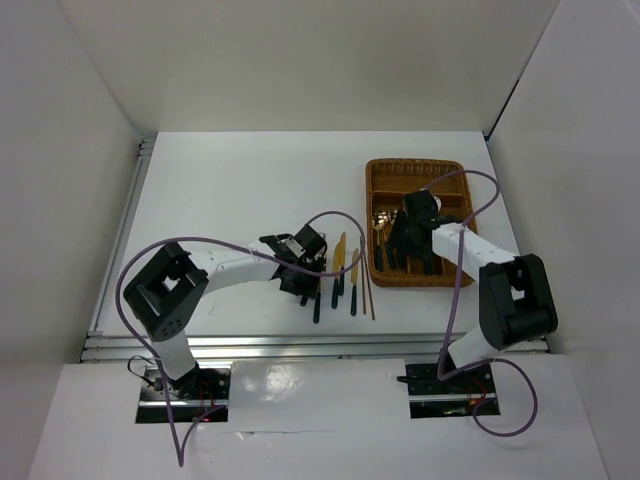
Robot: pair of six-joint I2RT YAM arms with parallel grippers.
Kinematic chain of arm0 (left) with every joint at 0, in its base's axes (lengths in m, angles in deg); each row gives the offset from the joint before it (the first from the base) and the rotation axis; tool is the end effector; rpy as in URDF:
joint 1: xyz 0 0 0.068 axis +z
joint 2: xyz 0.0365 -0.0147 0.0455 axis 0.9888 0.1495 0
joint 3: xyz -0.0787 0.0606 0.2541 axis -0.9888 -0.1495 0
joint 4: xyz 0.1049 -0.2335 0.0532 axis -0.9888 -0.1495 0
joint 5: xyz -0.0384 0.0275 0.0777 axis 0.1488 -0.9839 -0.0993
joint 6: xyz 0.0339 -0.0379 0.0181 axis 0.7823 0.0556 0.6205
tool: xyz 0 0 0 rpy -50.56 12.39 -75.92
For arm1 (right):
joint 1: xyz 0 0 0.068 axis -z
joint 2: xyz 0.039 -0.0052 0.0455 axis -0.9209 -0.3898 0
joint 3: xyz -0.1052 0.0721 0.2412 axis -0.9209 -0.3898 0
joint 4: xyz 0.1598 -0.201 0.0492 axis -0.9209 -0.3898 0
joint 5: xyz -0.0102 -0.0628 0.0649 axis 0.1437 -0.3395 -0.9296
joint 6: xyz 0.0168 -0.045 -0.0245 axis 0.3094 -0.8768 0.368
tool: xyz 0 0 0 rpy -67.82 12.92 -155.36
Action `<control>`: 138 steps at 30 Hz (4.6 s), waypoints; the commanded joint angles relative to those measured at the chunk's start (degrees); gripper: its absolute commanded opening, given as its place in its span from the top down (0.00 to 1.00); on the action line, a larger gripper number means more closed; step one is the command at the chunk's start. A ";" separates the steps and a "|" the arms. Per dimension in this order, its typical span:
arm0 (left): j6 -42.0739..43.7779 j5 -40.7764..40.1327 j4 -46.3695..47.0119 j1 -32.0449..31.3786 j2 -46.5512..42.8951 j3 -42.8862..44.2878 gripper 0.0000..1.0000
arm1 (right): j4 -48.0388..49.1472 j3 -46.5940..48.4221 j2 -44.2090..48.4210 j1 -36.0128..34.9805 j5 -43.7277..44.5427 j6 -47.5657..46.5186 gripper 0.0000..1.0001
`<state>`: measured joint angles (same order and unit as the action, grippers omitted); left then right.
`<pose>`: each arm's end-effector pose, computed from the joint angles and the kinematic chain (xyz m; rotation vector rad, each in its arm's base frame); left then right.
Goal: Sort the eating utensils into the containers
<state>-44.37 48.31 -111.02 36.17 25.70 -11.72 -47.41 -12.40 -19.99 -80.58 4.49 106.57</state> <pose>0.2419 -0.2410 0.1673 0.2093 2.7343 -0.3521 0.2874 0.0642 0.1931 0.4002 2.5439 0.1050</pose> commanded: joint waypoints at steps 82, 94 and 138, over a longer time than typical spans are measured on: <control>-6.07 9.35 7.99 -2.14 20.29 38.13 0.92 | -16.55 8.67 22.71 -2.48 14.75 5.09 0.00; -4.06 8.39 5.26 -2.14 18.81 40.94 0.41 | -16.55 8.15 23.33 -2.48 13.61 4.56 0.00; -43.51 -11.21 -5.19 -3.81 -3.53 -0.72 0.40 | -12.42 3.49 25.18 -1.95 7.72 3.42 0.00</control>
<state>-86.66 39.00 -114.71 32.69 19.91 -14.59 -61.94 -8.77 5.01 -82.85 11.31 110.70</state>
